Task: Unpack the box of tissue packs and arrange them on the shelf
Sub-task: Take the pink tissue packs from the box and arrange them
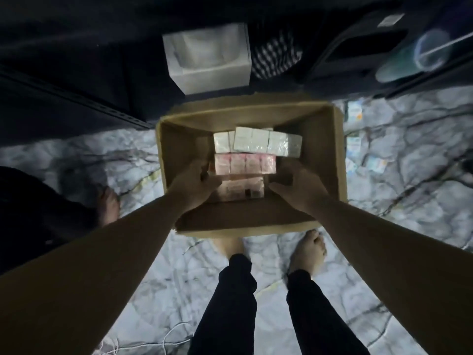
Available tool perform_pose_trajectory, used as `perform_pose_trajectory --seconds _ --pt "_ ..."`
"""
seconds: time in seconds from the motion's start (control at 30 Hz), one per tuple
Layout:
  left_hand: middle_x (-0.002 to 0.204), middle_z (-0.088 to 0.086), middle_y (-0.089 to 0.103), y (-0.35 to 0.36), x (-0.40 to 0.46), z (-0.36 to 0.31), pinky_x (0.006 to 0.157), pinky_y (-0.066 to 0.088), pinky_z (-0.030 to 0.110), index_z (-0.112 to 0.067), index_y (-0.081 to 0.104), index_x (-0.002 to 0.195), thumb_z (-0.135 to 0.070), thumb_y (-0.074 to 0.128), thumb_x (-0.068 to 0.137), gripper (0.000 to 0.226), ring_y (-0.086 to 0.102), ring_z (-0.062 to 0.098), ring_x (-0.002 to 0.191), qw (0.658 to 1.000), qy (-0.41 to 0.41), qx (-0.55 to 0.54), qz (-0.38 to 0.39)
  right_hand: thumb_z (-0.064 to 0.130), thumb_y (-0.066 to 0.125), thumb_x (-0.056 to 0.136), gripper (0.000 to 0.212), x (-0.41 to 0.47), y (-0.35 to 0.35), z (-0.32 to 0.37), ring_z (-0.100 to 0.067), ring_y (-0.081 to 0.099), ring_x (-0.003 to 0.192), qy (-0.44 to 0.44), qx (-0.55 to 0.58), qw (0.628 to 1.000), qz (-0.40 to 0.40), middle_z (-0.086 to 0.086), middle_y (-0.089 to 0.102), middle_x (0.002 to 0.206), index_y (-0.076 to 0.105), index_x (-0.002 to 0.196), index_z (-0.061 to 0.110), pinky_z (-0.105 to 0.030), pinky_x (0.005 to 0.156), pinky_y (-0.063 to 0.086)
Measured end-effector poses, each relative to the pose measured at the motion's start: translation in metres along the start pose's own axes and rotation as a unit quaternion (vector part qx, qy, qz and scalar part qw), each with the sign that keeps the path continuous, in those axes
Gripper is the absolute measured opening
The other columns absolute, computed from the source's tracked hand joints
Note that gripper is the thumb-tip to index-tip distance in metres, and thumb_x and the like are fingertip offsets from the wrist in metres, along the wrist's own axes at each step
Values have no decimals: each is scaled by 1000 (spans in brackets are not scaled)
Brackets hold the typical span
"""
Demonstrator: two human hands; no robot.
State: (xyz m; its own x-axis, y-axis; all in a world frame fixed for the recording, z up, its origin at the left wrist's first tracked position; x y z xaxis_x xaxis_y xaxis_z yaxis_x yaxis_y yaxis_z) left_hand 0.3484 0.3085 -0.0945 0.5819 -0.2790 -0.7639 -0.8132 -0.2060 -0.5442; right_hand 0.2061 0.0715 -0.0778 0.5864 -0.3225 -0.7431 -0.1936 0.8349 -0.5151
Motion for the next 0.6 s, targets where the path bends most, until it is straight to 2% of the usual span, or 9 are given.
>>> perform_pose_trajectory --seconds 0.07,0.13,0.2,0.23,0.3,0.33,0.43,0.53,0.6 --pt "138 5 63 19 36 13 105 47 37 -18 53 142 -49 79 86 70 60 27 126 998 -20 -56 -6 39 76 91 47 37 22 -20 -27 63 122 21 10 1000 8 -4 67 130 61 130 20 -25 85 39" --pt "133 2 65 37 66 23 105 51 46 -20 56 137 -46 82 83 65 62 24 121 993 -34 -109 -11 39 76 92 54 71 43 -37 -25 61 123 42 15 999 25 -6 65 137 57 137 16 -24 84 38" --pt "130 0 67 59 100 42 102 53 47 -21 56 137 -46 85 81 68 64 21 118 988 -49 -148 2 46 77 88 63 100 62 -54 -19 61 110 63 31 997 32 -4 64 136 54 140 19 -24 75 41" --pt "130 -1 68 73 120 55 101 54 49 -21 55 138 -52 88 74 79 65 21 118 983 -47 -175 12 49 79 86 67 113 71 -61 -17 61 106 71 48 996 32 -2 65 135 54 141 20 -24 72 44" --pt "128 -2 71 98 154 80 95 58 54 -24 54 141 -67 92 57 101 69 24 116 975 -45 -215 15 50 81 82 77 135 86 -75 -20 62 112 88 83 992 28 0 63 137 50 146 21 -29 79 50" --pt "126 -1 72 102 158 79 93 59 54 -23 54 142 -63 94 58 101 71 24 113 972 -43 -231 16 49 82 81 81 143 92 -80 -22 62 117 99 100 990 26 0 62 138 48 148 20 -32 84 52" --pt "118 8 74 114 152 63 92 61 51 -12 63 133 -26 86 83 57 73 26 106 961 -58 -268 31 44 87 76 86 161 106 -91 -23 62 121 117 140 983 17 0 63 135 48 148 16 -34 91 52" --pt "112 9 76 122 148 59 90 61 50 -9 68 123 -42 83 74 62 74 25 101 960 -56 -274 4 35 92 74 87 167 119 -92 -19 63 115 120 187 975 15 2 64 128 46 145 13 -25 81 51" --pt "113 5 72 112 139 56 87 61 40 -8 62 124 -37 84 82 56 70 20 102 954 -65 -288 -47 35 95 70 96 164 120 -89 -20 63 116 122 226 966 8 3 62 130 42 147 13 -33 89 57"
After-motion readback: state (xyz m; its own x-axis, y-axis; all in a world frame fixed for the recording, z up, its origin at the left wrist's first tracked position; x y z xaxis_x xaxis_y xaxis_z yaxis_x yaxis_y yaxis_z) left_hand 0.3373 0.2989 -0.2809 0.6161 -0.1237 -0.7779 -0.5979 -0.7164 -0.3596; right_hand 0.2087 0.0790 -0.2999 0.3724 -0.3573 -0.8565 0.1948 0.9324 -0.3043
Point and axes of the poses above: each hand's wrist, its own x-axis towards the middle knuckle, its own y-axis out of the palm, z = x × y, the point moved 9 cm from there along x, towards the middle knuckle
